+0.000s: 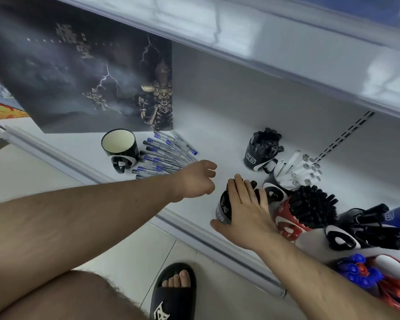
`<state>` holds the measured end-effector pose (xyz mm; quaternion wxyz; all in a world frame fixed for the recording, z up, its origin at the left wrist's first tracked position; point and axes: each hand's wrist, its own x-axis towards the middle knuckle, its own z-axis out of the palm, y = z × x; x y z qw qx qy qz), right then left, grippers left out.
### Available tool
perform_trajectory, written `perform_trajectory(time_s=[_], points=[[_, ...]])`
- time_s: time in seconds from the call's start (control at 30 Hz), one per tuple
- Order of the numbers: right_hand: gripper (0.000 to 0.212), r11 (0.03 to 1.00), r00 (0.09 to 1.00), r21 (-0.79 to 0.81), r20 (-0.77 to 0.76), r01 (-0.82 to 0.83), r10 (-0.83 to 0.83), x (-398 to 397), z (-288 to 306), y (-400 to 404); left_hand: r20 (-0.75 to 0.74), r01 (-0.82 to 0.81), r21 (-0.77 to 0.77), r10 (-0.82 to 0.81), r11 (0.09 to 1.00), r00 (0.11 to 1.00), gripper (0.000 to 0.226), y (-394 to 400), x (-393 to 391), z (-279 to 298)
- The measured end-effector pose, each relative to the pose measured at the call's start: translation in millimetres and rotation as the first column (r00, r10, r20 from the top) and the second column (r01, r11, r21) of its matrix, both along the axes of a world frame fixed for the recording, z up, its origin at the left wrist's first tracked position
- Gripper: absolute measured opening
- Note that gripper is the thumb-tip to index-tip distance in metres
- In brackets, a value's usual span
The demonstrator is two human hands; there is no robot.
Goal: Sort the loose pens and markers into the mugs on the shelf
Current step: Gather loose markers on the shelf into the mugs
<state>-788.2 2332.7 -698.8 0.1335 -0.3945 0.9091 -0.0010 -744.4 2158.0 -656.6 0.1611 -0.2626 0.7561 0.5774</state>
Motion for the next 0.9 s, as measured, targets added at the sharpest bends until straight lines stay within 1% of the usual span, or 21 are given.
perform_trajectory(time_s=[0.03, 0.07, 0.1, 0.13, 0.17, 0.2, 0.23, 0.27, 0.3, 0.33, 0.37, 0.43, 0.47, 0.53, 0.63, 0.73, 0.8, 0.83, 0.9], points=[[0.102, 0.999, 1.0, -0.049, -0.013, 0.006, -0.007, 1, 2, 1, -0.008, -0.031, 0.007, 0.031, 0.999, 0.999, 0.067, -4, 4, -1], [0.098, 0.987, 0.999, -0.16, -0.04, 0.028, -0.035, 1, 3, 2, -0.015, -0.065, 0.019, 0.066, 0.998, 0.998, 0.065, -7, 8, -3], [0.093, 0.942, 0.992, -0.324, -0.062, 0.083, -0.109, 3, 6, 5, -0.015, -0.102, 0.04, 0.103, 0.994, 0.995, 0.063, -10, 12, -5], [0.086, 0.86, 0.971, -0.481, -0.061, 0.173, -0.23, 4, 7, 11, -0.007, -0.139, 0.065, 0.14, 0.988, 0.99, 0.061, -12, 17, -8], [0.078, 0.749, 0.928, -0.594, -0.011, 0.294, -0.373, 8, 7, 18, 0.012, -0.168, 0.088, 0.168, 0.982, 0.986, 0.061, -12, 20, -10], [0.07, 0.634, 0.863, -0.633, 0.113, 0.444, -0.492, 12, 7, 27, 0.041, -0.191, 0.109, 0.187, 0.976, 0.981, 0.062, -11, 24, -12], [0.064, 0.549, 0.775, -0.577, 0.267, 0.604, -0.572, 16, 3, 35, 0.076, -0.202, 0.132, 0.194, 0.97, 0.978, 0.063, -9, 27, -15], [0.061, 0.524, 0.682, -0.443, 0.387, 0.728, -0.621, 22, -1, 41, 0.11, -0.198, 0.156, 0.182, 0.968, 0.977, 0.064, -6, 29, -18], [0.061, 0.553, 0.625, -0.297, 0.44, 0.779, -0.645, 26, -8, 47, 0.14, -0.178, 0.176, 0.155, 0.968, 0.978, 0.065, -2, 30, -20], [0.058, 0.586, 0.601, -0.201, 0.478, 0.785, -0.641, 29, -16, 50, 0.164, -0.146, 0.184, 0.116, 0.972, 0.98, 0.066, 3, 30, -22], [0.049, 0.592, 0.582, -0.175, 0.531, 0.787, -0.616, 29, -24, 50, 0.184, -0.108, 0.183, 0.073, 0.977, 0.98, 0.068, 7, 30, -23], [0.024, 0.514, 0.494, -0.189, 0.666, 0.837, -0.559, 27, -33, 45, 0.209, -0.024, 0.189, -0.017, 0.982, 0.978, 0.071, 18, 28, -24], [0.018, 0.463, 0.436, -0.176, 0.717, 0.869, -0.545, 26, -38, 42, 0.216, 0.009, 0.199, -0.053, 0.98, 0.975, 0.071, 24, 27, -23], [0.019, 0.384, 0.364, -0.154, 0.741, 0.91, -0.565, 21, -46, 38, 0.226, 0.05, 0.203, -0.097, 0.978, 0.969, 0.066, 33, 24, -23], [0.021, 0.32, 0.337, -0.169, 0.727, 0.932, -0.598, 7, -54, 32, 0.228, 0.087, 0.174, -0.126, 0.981, 0.965, 0.058, 38, 15, -18], [0.022, 0.28, 0.342, -0.21, 0.719, 0.937, -0.605, -14, -60, 24, 0.199, 0.109, 0.044, -0.115, 0.993, 0.973, 0.066, 32, 1, -5], [0.023, 0.247, 0.344, -0.241, 0.707, 0.939, -0.618, -27, -65, 19, 0.16, 0.048, -0.024, -0.044, 0.999, 0.986, 0.068, 23, -6, 5], [0.024, 0.229, 0.343, -0.255, 0.697, 0.939, -0.63, -34, -68, 16, 0.136, 0.006, -0.029, -0.002, 1.0, 0.991, 0.067, 18, -8, 11], [0.026, 0.204, 0.335, -0.267, 0.68, 0.942, -0.652, -47, -76, 13, 0.095, -0.071, 0.014, 0.069, 0.997, 0.993, 0.064, 11, -9, 22]])
